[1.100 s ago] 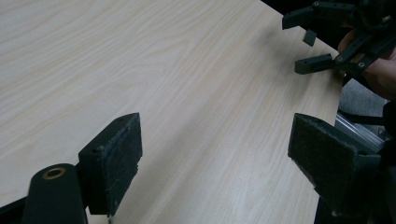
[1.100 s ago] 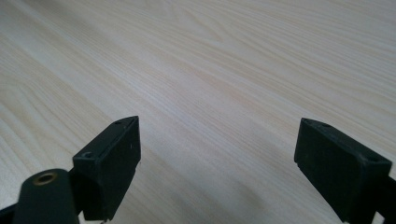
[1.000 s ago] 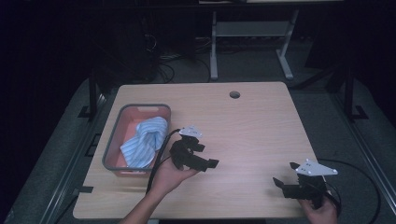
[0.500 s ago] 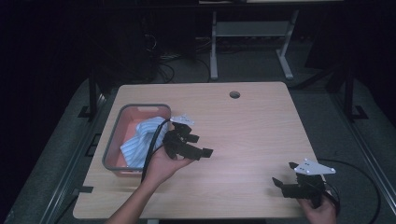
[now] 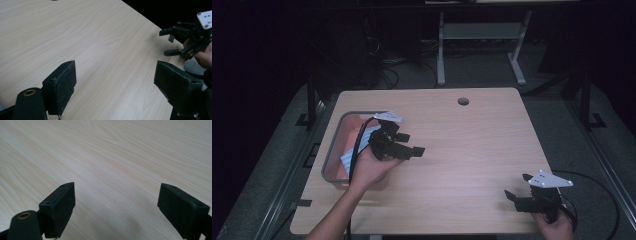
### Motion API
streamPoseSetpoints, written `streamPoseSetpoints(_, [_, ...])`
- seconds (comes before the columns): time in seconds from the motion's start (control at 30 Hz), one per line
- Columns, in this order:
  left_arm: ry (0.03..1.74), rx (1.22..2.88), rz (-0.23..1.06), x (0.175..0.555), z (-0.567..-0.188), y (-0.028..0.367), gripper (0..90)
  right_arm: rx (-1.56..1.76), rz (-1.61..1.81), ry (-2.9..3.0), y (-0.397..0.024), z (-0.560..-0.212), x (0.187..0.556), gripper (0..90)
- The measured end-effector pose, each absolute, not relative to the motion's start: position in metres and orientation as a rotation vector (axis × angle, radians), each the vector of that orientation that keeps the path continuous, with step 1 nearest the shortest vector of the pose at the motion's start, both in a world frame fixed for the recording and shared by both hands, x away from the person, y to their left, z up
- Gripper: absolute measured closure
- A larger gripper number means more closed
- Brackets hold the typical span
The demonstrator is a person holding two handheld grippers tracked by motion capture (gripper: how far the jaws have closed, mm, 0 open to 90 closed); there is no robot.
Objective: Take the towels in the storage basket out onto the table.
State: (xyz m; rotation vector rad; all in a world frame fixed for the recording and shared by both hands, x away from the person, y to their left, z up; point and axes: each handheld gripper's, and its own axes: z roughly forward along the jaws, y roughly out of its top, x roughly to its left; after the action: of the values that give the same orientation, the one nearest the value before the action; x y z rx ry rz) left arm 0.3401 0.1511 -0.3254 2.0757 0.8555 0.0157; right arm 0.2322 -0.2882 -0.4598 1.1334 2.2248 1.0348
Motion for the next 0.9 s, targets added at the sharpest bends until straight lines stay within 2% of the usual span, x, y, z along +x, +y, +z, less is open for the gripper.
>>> streamPoseSetpoints(0.33, [0.921,2.052,0.071,0.344,-0.32,0.185,19.4,1.138,1.038,2.221,-0.289,-0.459,0.232,14.1])
streamPoseSetpoints(0.9, [1.067,2.006,0.13,0.352,-0.33,0.239,22.7,1.131,1.033,2.225,-0.289,-0.46,0.232,14.1])
